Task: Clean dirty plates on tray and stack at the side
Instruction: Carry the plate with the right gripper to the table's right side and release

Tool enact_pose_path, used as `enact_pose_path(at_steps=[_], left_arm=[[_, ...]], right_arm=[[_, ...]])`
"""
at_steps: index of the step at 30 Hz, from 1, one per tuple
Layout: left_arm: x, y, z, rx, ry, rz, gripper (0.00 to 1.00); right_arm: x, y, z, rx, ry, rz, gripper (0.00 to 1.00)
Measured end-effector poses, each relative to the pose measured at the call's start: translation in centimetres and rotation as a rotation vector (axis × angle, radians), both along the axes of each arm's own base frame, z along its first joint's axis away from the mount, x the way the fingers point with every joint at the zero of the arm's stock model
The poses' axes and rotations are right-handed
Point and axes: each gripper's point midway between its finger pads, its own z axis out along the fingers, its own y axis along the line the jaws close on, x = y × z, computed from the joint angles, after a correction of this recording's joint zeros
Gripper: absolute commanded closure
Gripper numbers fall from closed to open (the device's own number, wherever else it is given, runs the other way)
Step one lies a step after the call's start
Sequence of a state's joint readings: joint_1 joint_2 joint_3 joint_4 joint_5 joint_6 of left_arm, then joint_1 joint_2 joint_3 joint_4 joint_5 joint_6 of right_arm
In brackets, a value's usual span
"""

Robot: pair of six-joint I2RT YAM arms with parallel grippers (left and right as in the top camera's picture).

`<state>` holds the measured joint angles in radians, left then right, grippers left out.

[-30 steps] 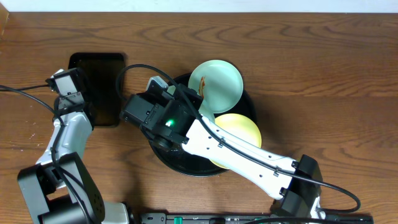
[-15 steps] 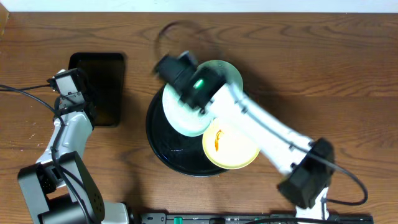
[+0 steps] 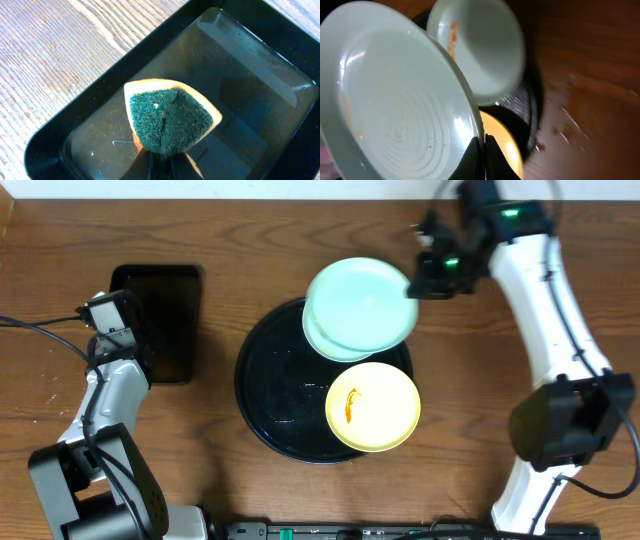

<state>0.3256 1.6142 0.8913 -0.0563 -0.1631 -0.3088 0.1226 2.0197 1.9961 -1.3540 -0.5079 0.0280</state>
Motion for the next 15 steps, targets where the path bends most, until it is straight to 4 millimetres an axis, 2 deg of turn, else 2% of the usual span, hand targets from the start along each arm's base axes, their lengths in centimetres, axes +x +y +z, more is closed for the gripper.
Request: enact_pose_path(at_steps=[6,13,15], left_arm=[[0.0,0.0,0.0,0.000,0.000,0.000,0.92],[0.0,0.0,0.0,0.000,0.000,0.000,0.92],[0.0,0.0,0.0,0.000,0.001,0.000,0.92]], right_arm=[[-0.1,-7.0,-0.7,0.010,0.037,-0.117,0.99],[-1.1,-16.3,-5.3,-0.111,0.109,-0.316,0.99],[-0.9,-18.1,-6.2,-0.127,0.096,-0.361,0.99]])
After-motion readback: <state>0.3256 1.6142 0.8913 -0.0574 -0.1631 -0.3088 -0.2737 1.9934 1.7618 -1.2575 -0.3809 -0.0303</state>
